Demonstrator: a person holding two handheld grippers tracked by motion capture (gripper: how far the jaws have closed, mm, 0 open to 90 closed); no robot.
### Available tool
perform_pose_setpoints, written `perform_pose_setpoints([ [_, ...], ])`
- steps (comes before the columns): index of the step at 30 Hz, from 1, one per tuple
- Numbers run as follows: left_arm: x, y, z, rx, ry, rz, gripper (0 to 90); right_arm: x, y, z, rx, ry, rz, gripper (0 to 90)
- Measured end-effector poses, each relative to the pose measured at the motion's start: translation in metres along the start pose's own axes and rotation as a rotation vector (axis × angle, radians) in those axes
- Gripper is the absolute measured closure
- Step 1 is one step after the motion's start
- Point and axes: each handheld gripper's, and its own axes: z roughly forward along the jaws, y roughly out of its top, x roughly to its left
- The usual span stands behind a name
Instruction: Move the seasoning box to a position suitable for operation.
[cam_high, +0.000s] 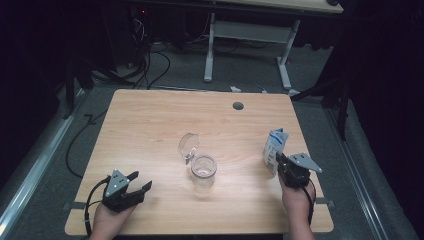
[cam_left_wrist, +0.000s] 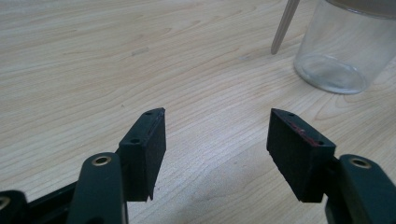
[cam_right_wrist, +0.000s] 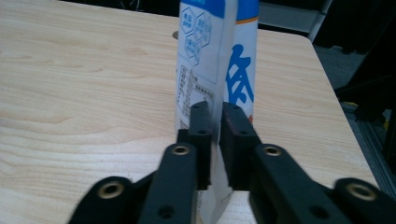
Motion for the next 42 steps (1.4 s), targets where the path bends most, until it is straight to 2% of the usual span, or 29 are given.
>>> perform_pose_setpoints([
  [5, 0.001, 0.0, 0.0, 0.005, -0.003, -0.004, 38.0, 0.002, 0.004, 0.006, 0.016, -0.016, 0.021, 62.7],
  [8, 0.002, 0.001, 0.0, 0.012, -0.007, -0.006, 38.1, 0.004, 0.006, 0.012, 0.03, -0.026, 0.029, 55.6],
  [13, 0.001, 0.0, 0.0, 0.008, -0.013, -0.01, 38.0, 0.005, 0.007, 0.019, 0.023, -0.022, 0.011, 53.8],
  [14, 0.001, 0.0, 0.0, 0.008, -0.014, -0.009, 38.0, 0.004, 0.007, 0.019, 0.02, -0.014, 0.021, 53.5],
  [17, 0.002, 0.0, 0.0, 0.016, -0.019, -0.011, 37.7, 0.003, 0.007, 0.018, -0.01, -0.009, 0.014, 59.6],
  [25, 0.005, 0.002, 0.001, 0.011, -0.022, -0.051, 37.7, 0.002, 0.005, 0.02, -0.023, -0.021, -0.041, 73.2],
  [32, 0.005, 0.001, 0.0, 0.015, -0.028, -0.057, 37.8, -0.002, 0.002, 0.017, -0.042, 0.016, -0.01, 84.9],
  [36, 0.004, 0.0, 0.001, 0.019, -0.037, -0.066, 37.9, -0.004, 0.001, 0.016, -0.045, 0.033, -0.008, 86.7],
  [40, 0.004, 0.001, 0.0, 0.026, -0.052, -0.086, 37.9, -0.004, 0.004, 0.016, -0.022, 0.043, -0.009, 88.0],
  [42, 0.003, 0.002, -0.001, 0.025, -0.075, -0.095, 36.5, -0.004, 0.006, 0.016, -0.014, 0.048, -0.004, 88.8],
])
